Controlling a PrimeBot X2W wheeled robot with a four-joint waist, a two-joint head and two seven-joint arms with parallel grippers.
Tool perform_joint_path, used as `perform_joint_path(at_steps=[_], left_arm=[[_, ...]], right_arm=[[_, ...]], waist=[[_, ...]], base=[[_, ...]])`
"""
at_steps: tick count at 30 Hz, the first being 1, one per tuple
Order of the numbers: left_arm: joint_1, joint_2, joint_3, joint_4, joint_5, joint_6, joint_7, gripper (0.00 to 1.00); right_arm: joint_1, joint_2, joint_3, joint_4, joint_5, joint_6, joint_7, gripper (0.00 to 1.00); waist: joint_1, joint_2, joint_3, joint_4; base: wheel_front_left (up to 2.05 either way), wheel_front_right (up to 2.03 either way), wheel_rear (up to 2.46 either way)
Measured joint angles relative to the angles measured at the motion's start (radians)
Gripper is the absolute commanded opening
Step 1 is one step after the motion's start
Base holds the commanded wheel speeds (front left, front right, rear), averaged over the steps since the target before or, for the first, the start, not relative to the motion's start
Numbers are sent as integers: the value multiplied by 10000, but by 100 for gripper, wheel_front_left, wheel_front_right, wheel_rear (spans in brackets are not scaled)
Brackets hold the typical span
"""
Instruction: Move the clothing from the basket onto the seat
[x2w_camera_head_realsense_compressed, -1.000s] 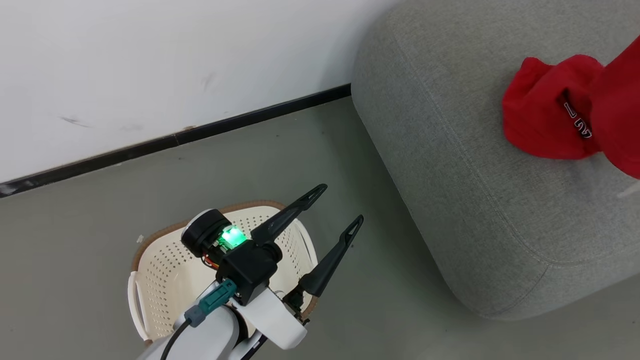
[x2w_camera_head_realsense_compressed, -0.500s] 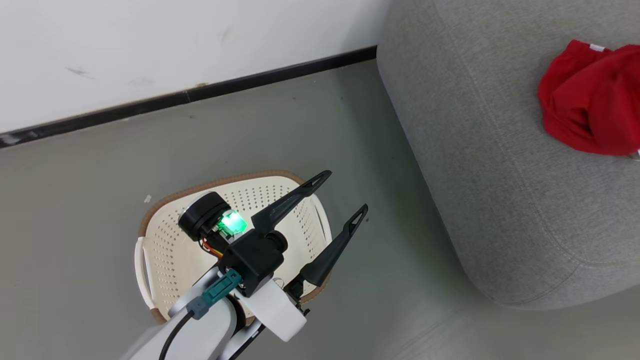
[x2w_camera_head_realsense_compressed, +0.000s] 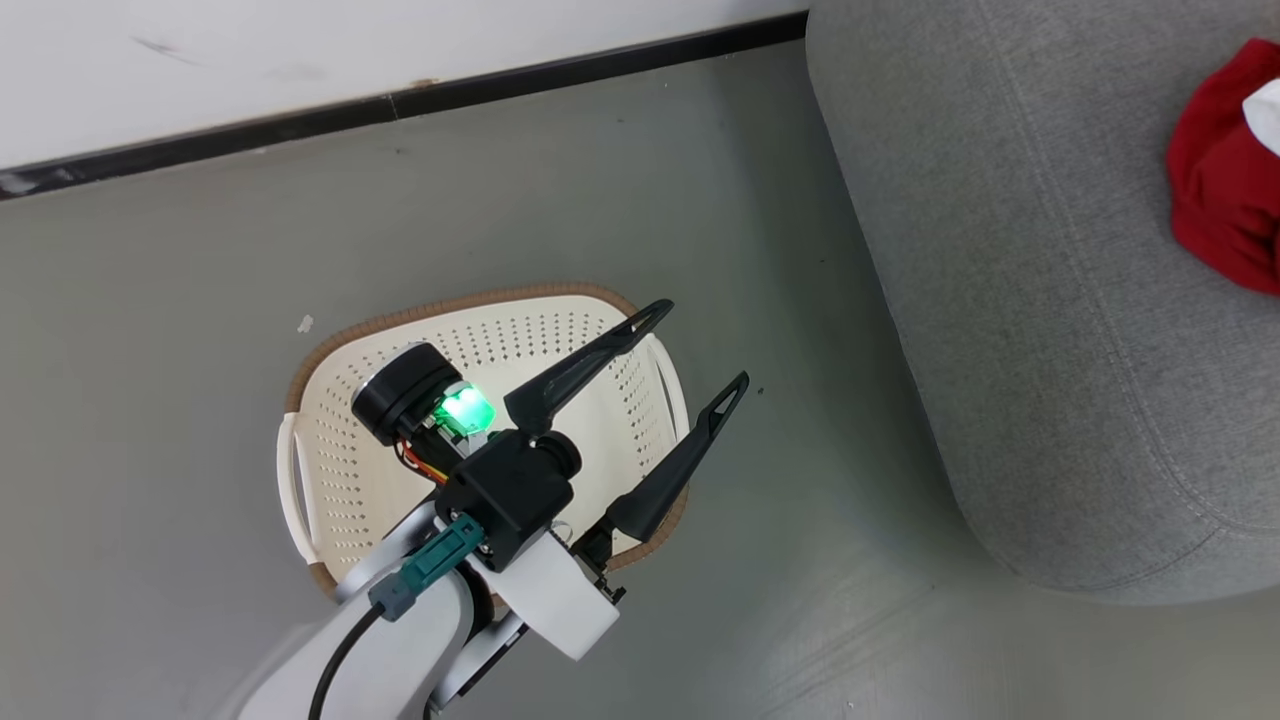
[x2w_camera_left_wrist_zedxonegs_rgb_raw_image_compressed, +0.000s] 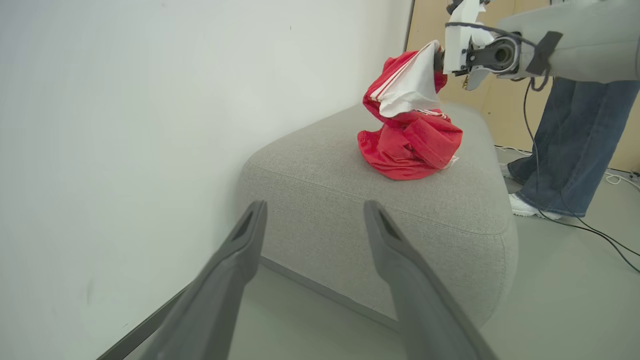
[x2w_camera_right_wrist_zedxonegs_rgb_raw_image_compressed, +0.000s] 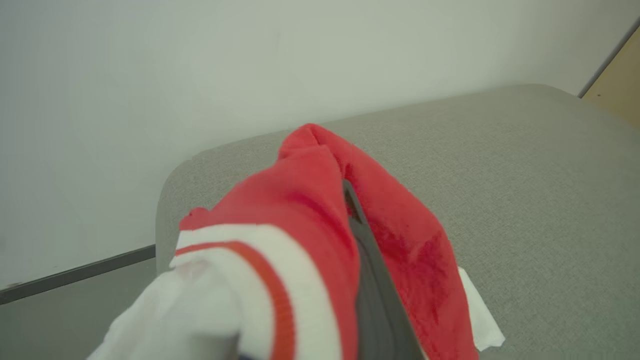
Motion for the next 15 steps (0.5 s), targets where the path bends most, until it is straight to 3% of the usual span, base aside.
perform_joint_path(at_steps=[10,12,13,15], left_arm=[[-375,0,98,-36,75,-13,-17,100],[-390,15,150,-27,82,-13,-33,100],[-391,35,184,8,90,-13,-71,100],[-400,77,222,90,90,-27,-151,100]], right_arm=[[289,29,-69,447,-98,0,-454,1],[292,92,-15,479,-98,0,-616,38],[291,151,77,491,-98,0,-667,47],[302,295,245,570,-98,0,-727,87]], waist=[[0,0,543,73],[1,0,620,37],[0,0,641,4],[0,0,654,-73]], base=[[0,0,0],[0,0,0],[0,0,0],[0,0,0]])
